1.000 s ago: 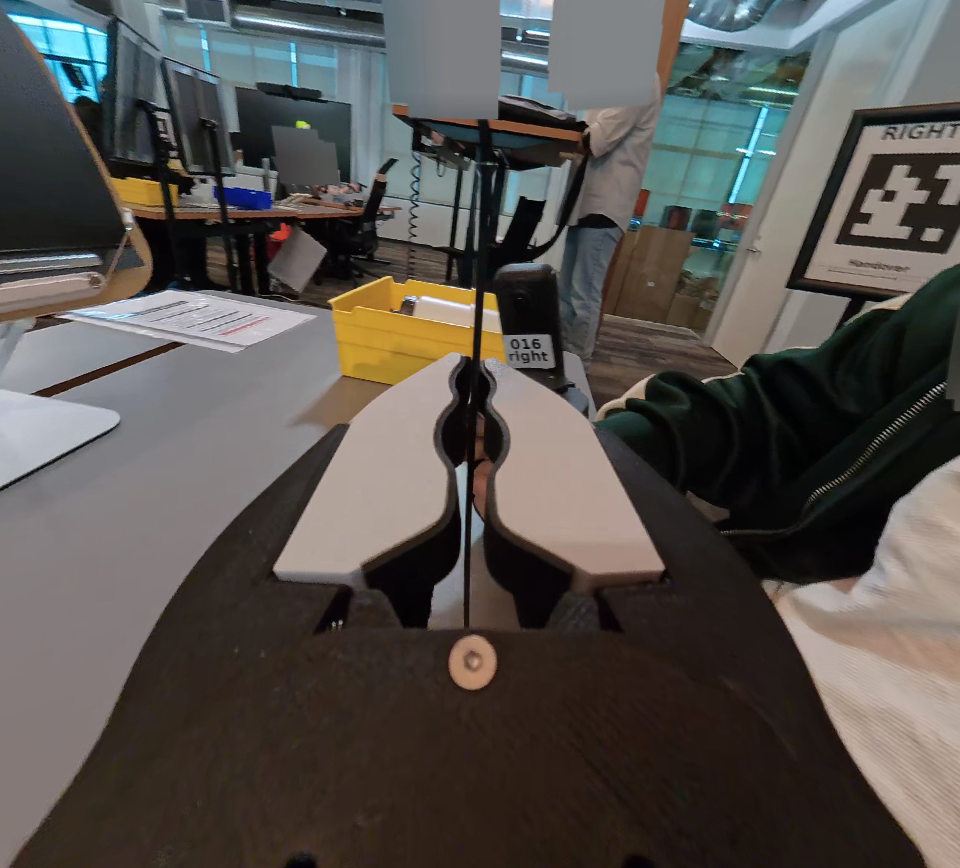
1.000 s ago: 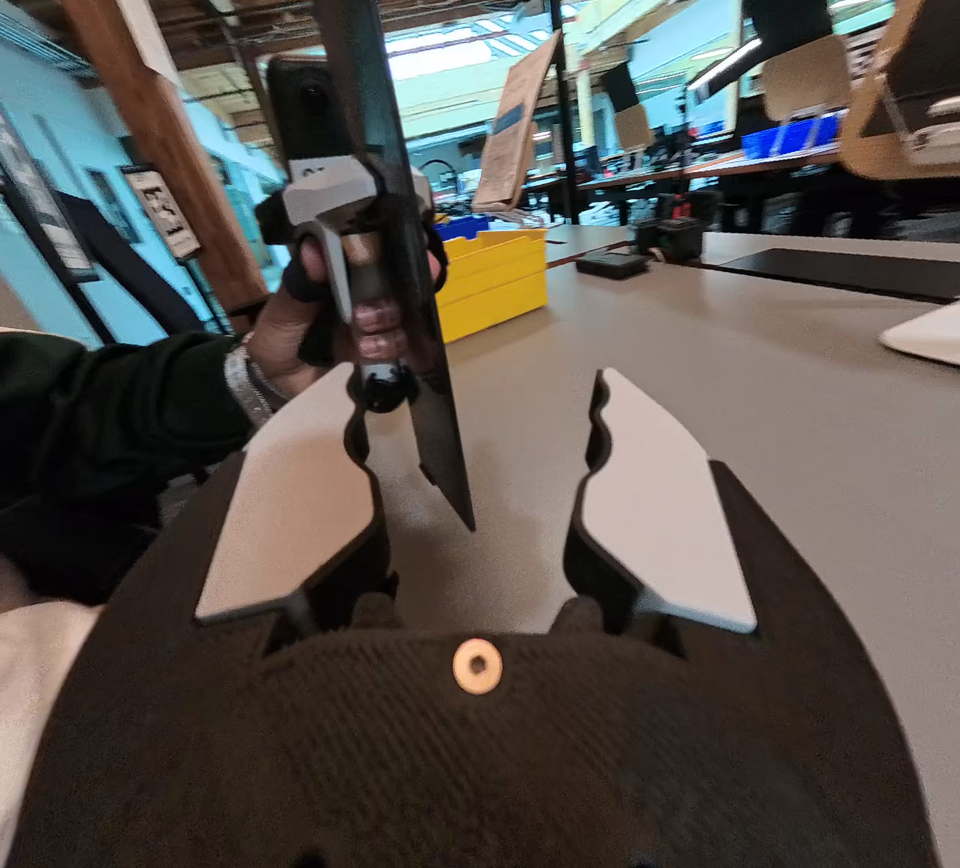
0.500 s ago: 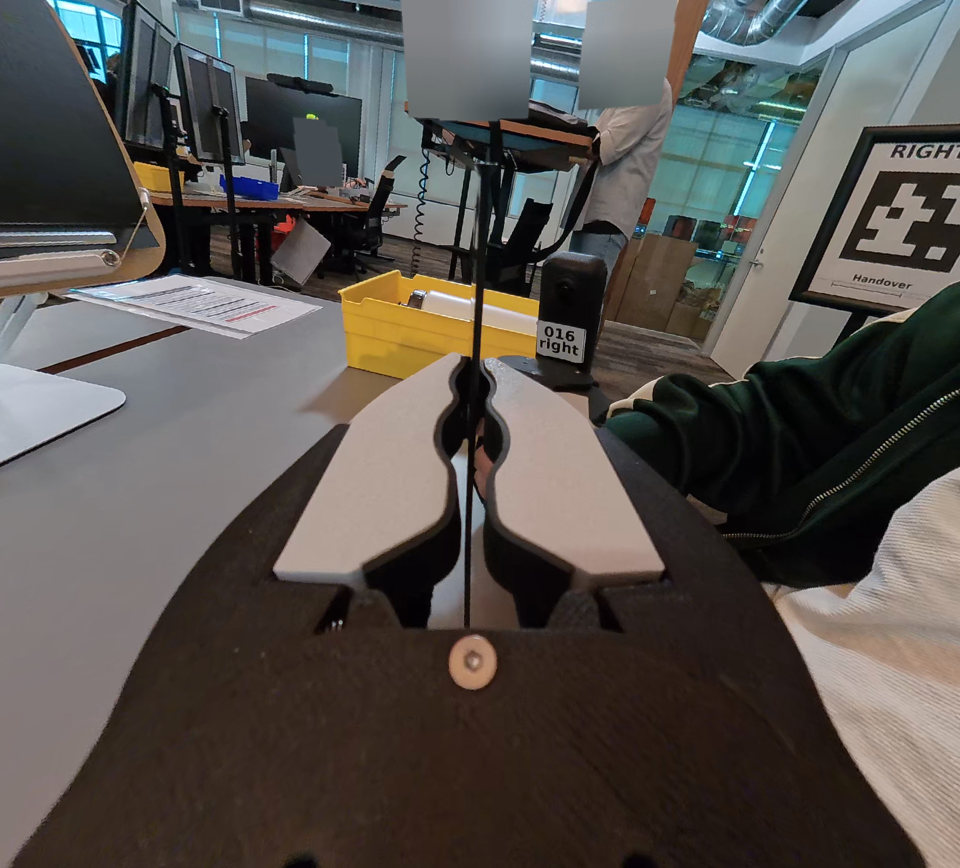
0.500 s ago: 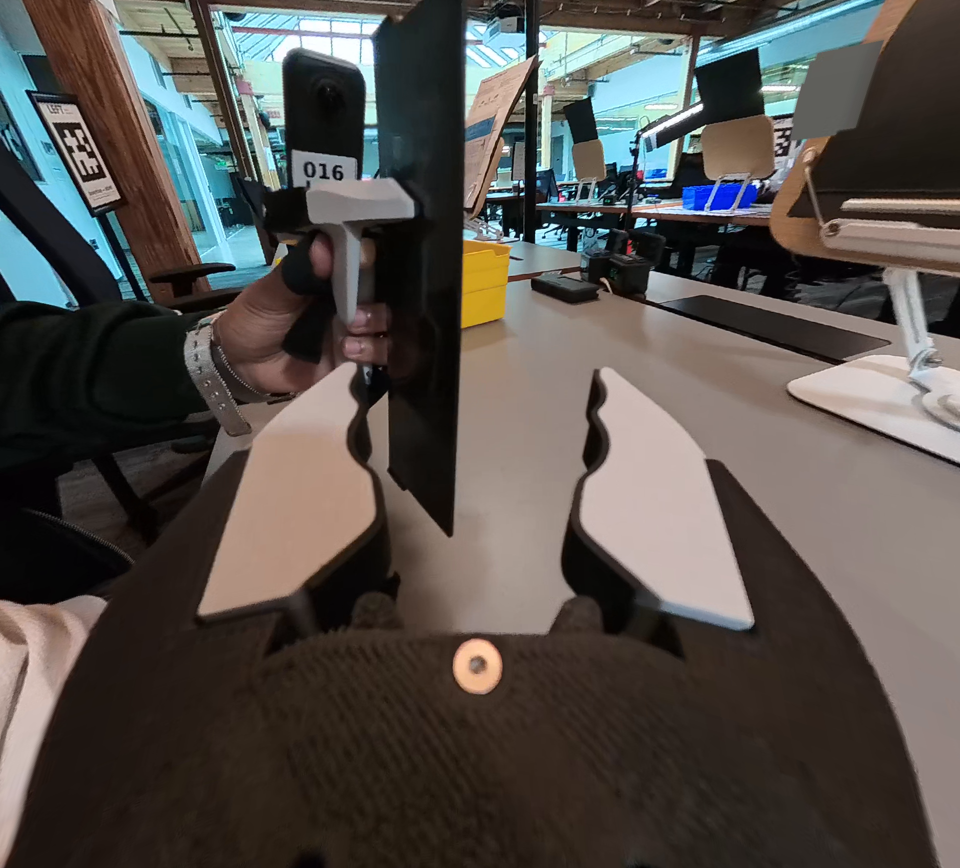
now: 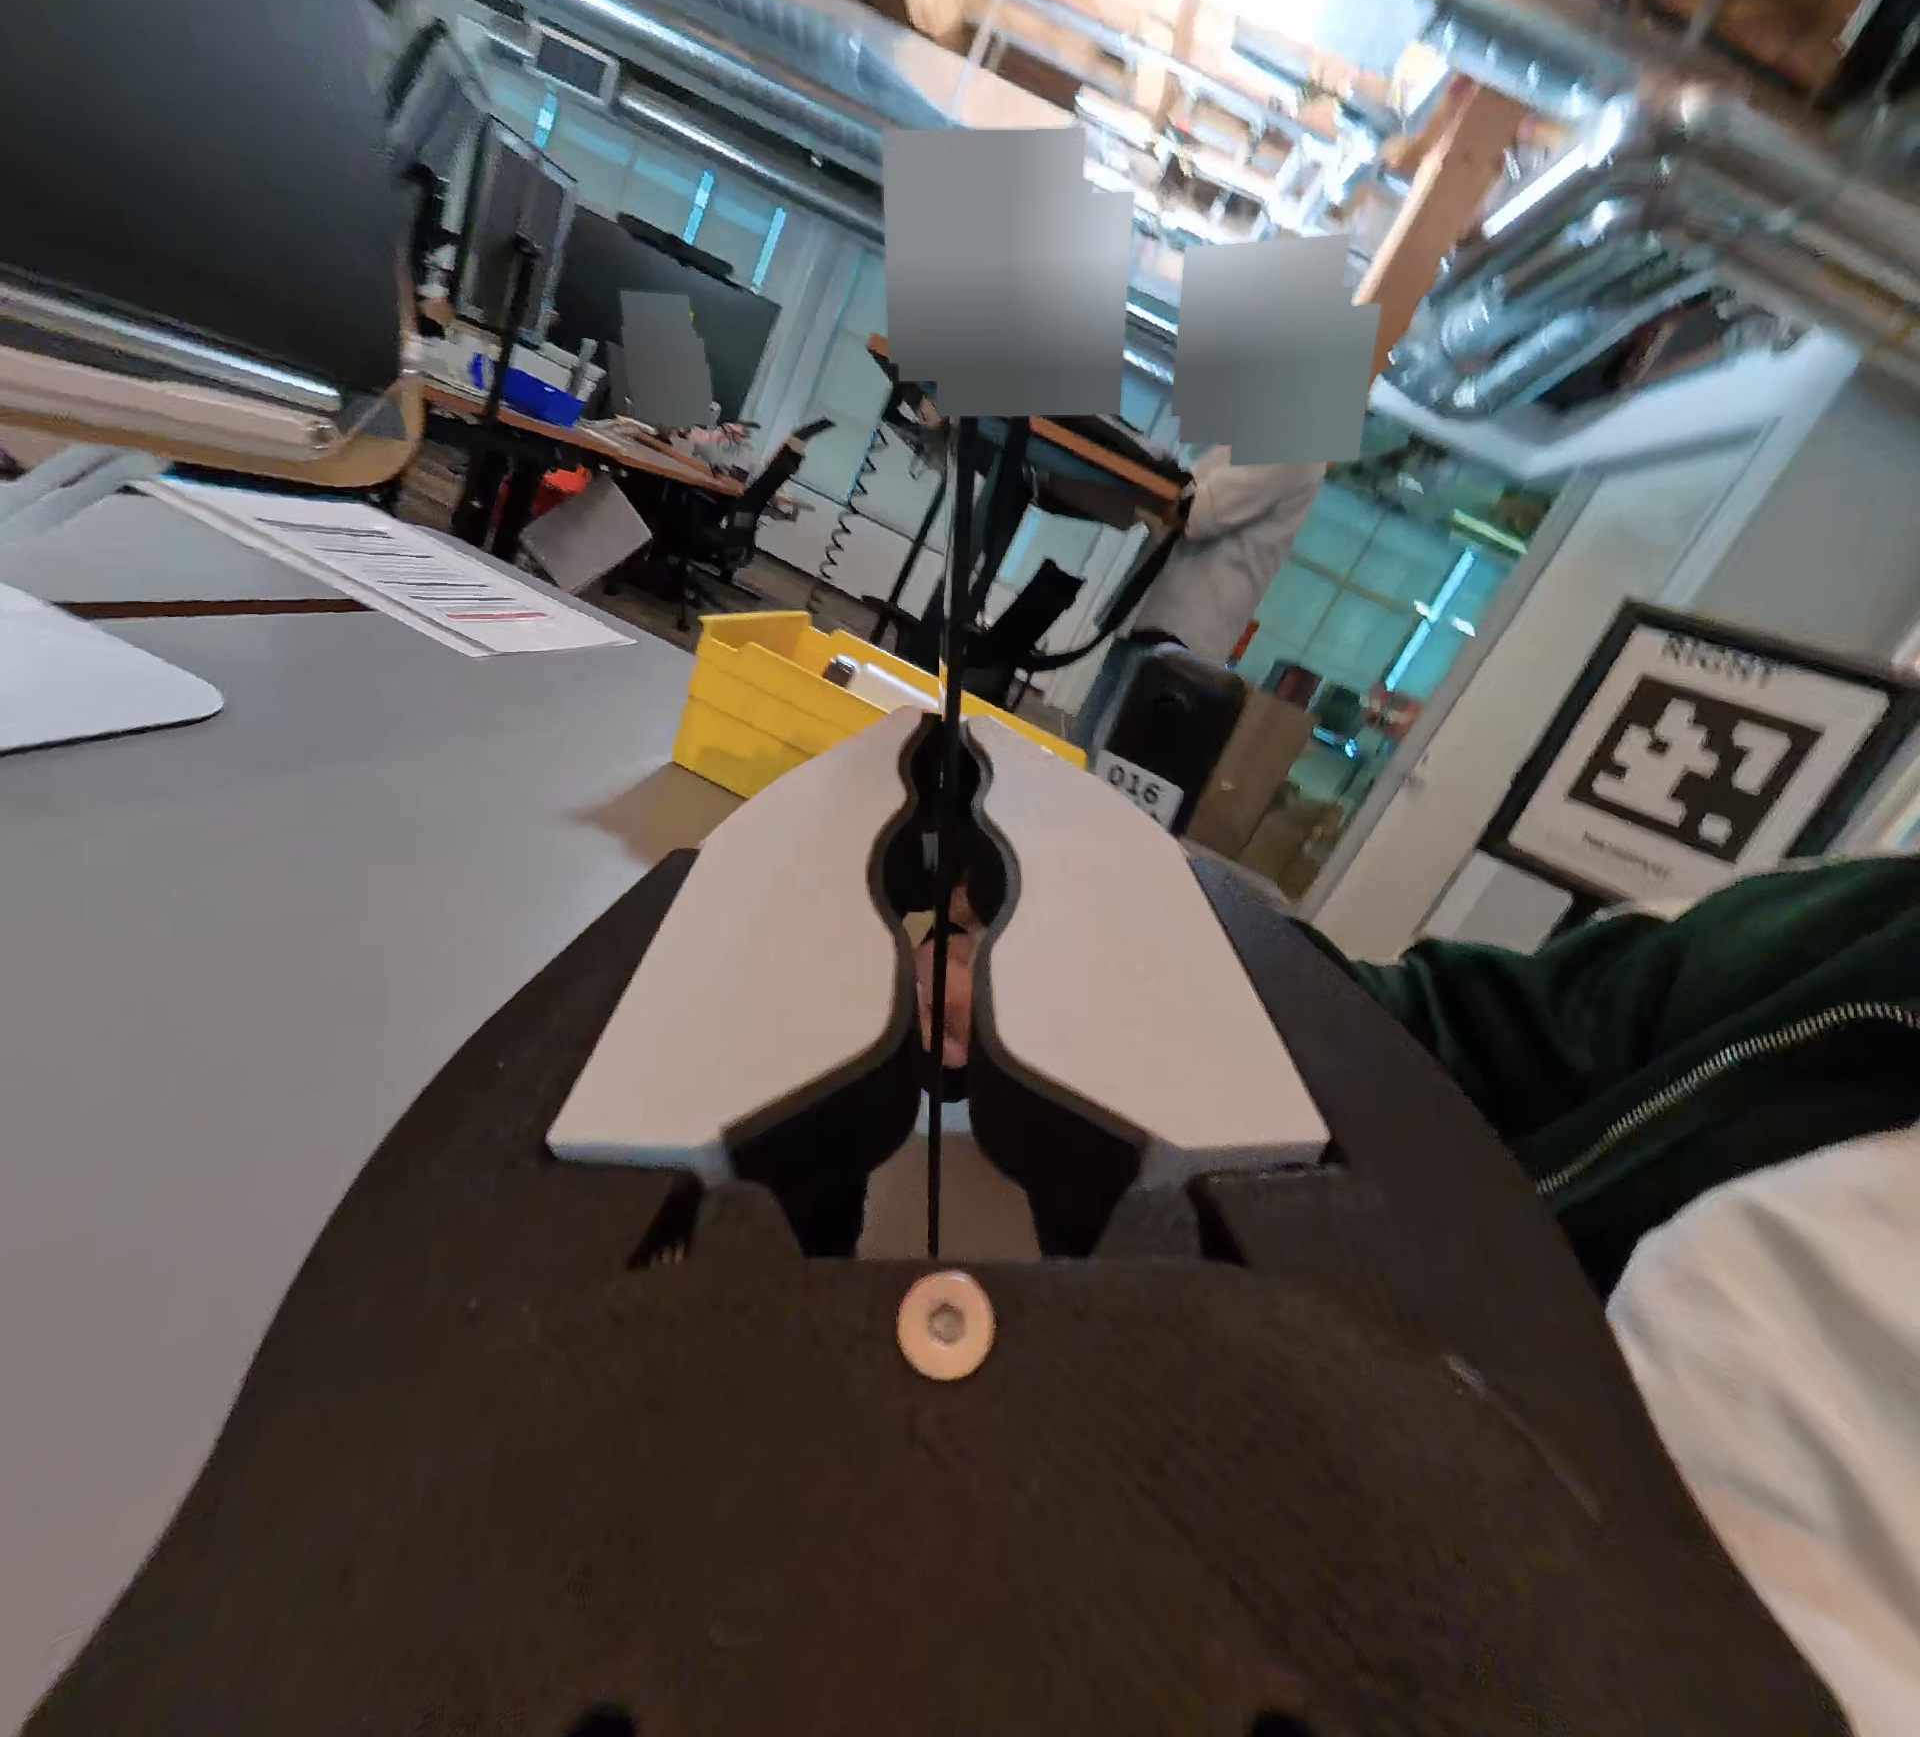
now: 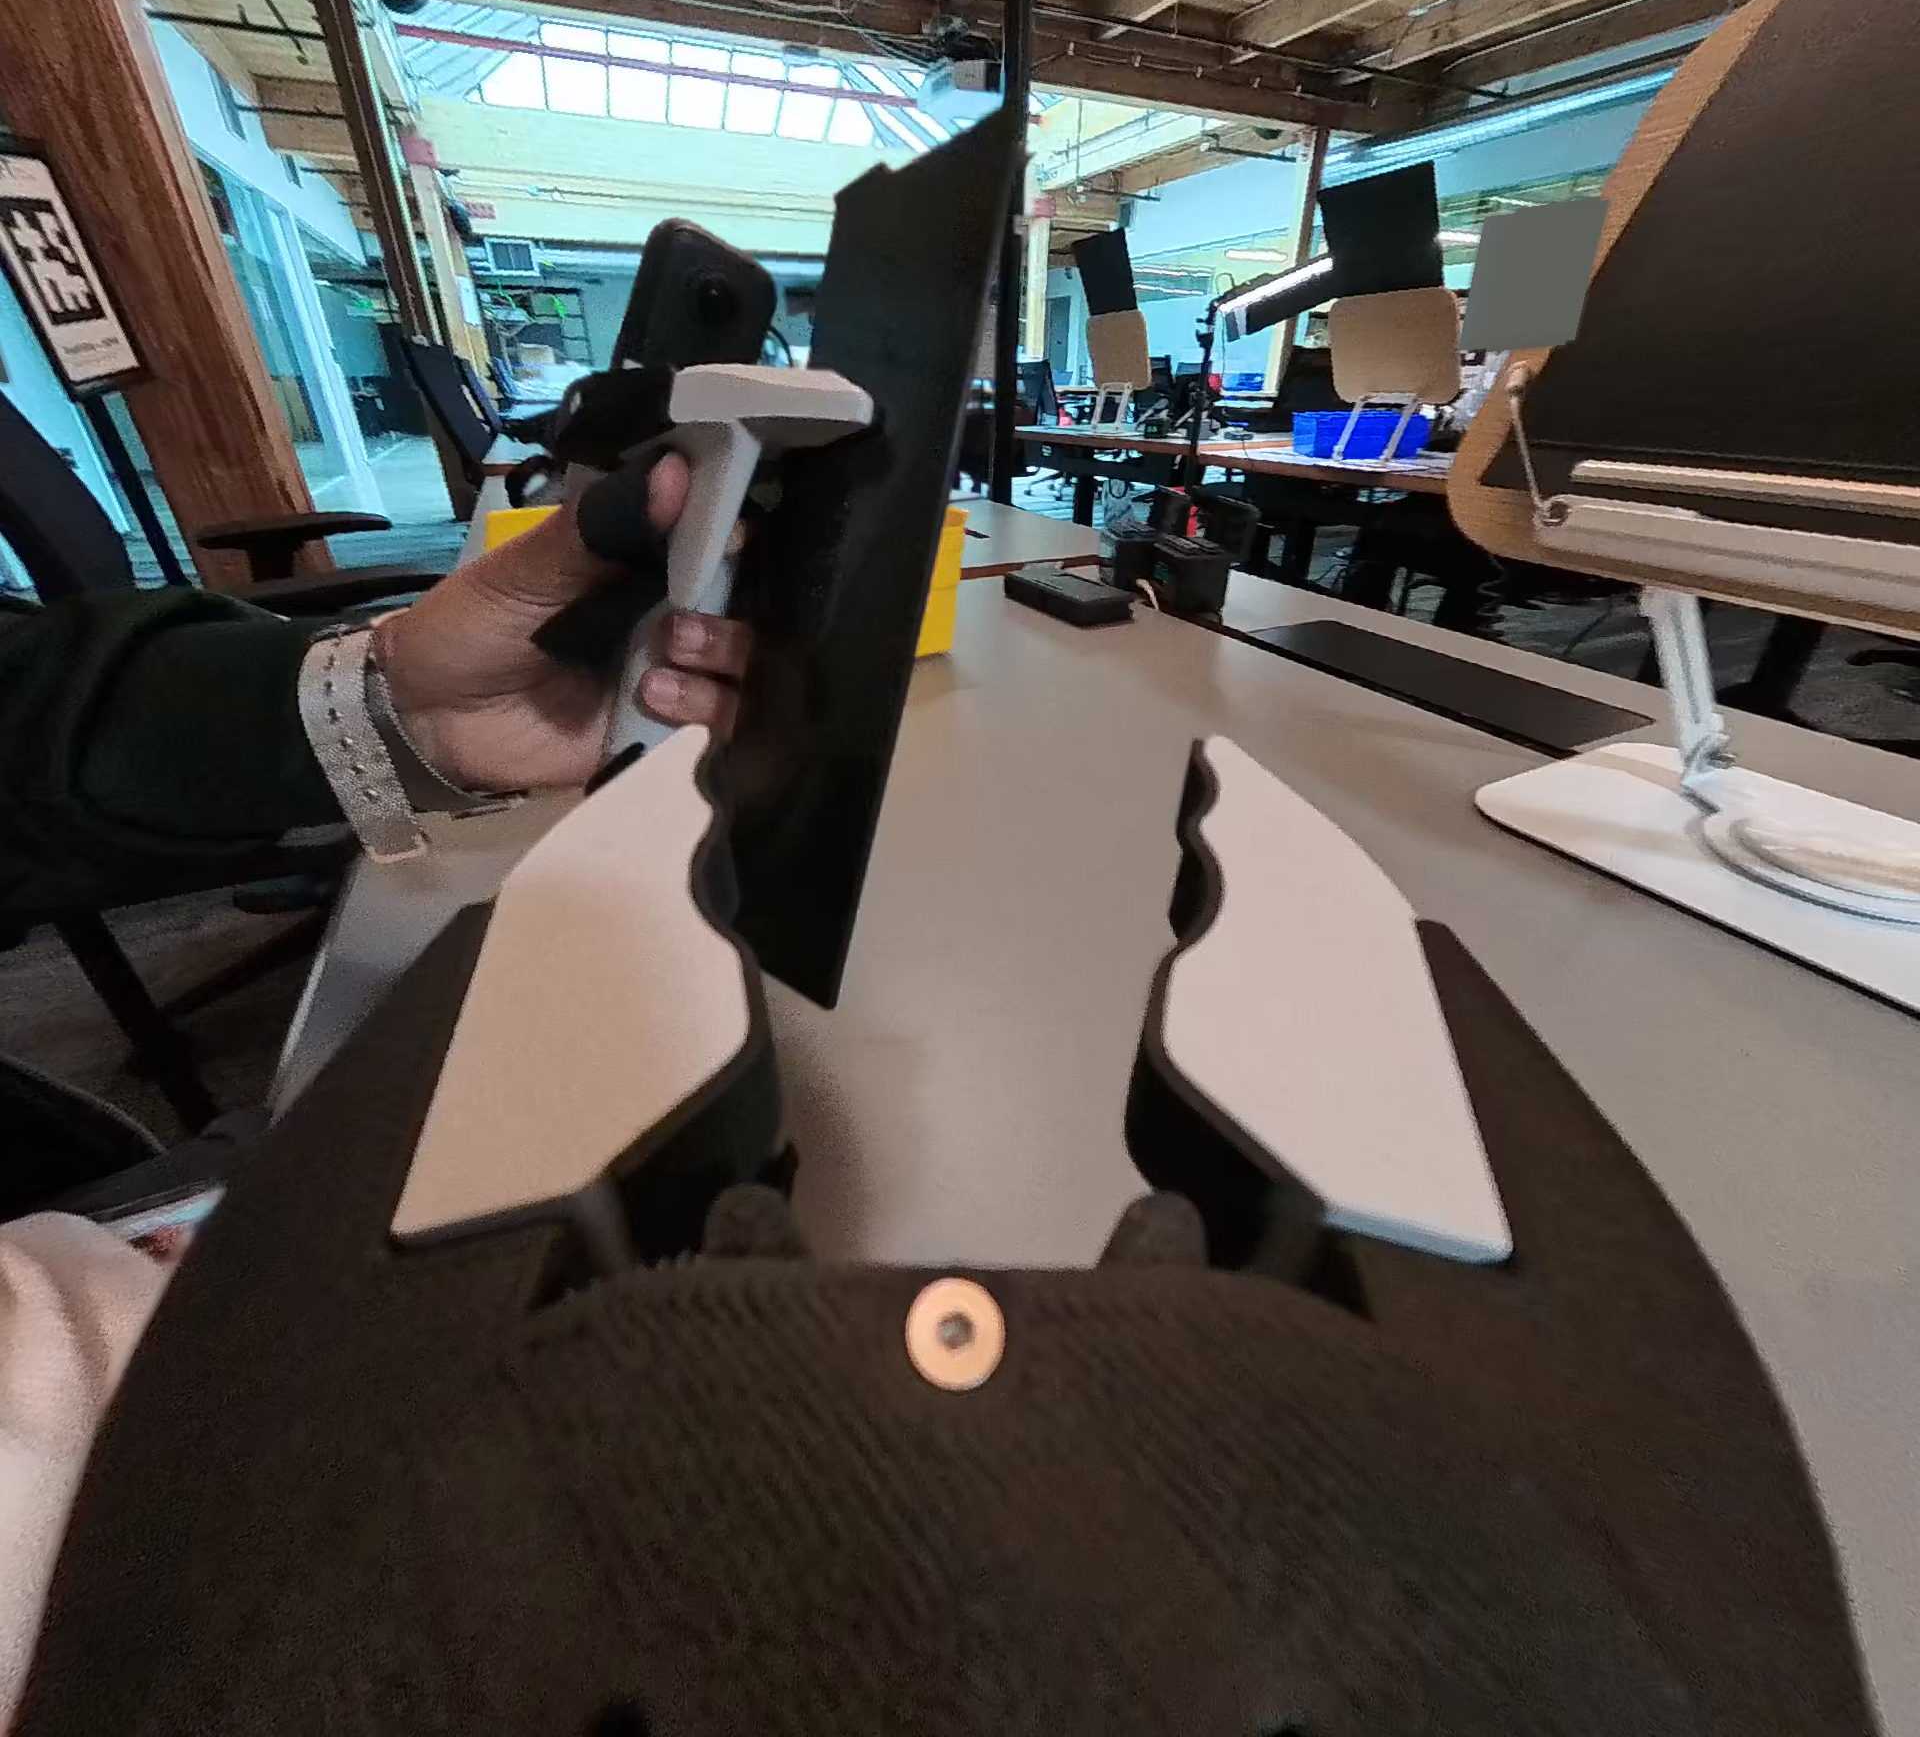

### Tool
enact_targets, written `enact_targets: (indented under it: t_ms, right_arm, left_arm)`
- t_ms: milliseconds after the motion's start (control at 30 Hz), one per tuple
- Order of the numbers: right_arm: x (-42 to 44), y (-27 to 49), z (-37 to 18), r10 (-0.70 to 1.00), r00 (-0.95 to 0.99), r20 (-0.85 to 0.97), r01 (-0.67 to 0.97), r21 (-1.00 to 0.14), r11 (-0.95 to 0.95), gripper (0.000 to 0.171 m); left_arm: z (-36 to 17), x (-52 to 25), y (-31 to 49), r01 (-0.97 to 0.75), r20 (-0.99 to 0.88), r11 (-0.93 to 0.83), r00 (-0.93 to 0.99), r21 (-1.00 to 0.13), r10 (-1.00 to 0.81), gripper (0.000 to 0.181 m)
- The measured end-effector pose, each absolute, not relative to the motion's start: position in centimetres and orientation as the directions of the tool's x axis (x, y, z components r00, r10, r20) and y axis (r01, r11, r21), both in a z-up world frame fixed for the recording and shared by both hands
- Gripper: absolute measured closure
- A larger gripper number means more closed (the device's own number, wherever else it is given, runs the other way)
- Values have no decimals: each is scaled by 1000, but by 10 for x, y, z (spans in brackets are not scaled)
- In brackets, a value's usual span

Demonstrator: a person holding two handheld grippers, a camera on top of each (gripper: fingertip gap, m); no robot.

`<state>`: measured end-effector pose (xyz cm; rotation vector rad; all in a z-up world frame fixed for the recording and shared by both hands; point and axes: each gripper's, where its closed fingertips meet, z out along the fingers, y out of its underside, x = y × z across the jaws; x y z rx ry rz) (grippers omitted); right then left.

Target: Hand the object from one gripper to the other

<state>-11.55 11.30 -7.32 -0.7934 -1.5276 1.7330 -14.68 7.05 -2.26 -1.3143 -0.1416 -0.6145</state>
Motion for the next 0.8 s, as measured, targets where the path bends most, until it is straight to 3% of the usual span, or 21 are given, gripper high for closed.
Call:
enact_targets:
  t_ms: [200,300,400,467,533,700,800]
  right_arm:
    - [-130,123,-73,943,-279,180,-78,-983,164,82]
    - [-138,94,-82,949,-237,208,-6,-977,213,60]
    - [-145,71,-107,941,-273,202,95,-967,235,53]
    - [-148,68,-113,937,-271,220,115,-959,258,58]
    - [-149,71,-116,934,-272,230,134,-952,274,78]
    - [-148,78,-118,928,-295,226,166,-945,282,79]
    - [-146,77,-107,931,-317,182,139,-962,235,79]
  left_arm:
    - [-35,-184,60,414,423,245,906,-877,-17,180]
    - [-22,-179,54,376,411,335,911,-864,36,181]
    - [-16,-162,58,387,418,348,908,-854,15,181]
    - [-15,-152,62,400,426,345,905,-849,-1,181]
    - [-15,-142,66,399,420,335,908,-854,-11,181]
    - [-11,-129,72,372,374,303,926,-877,-53,178]
    - [-7,-124,74,407,390,304,913,-861,-117,156]
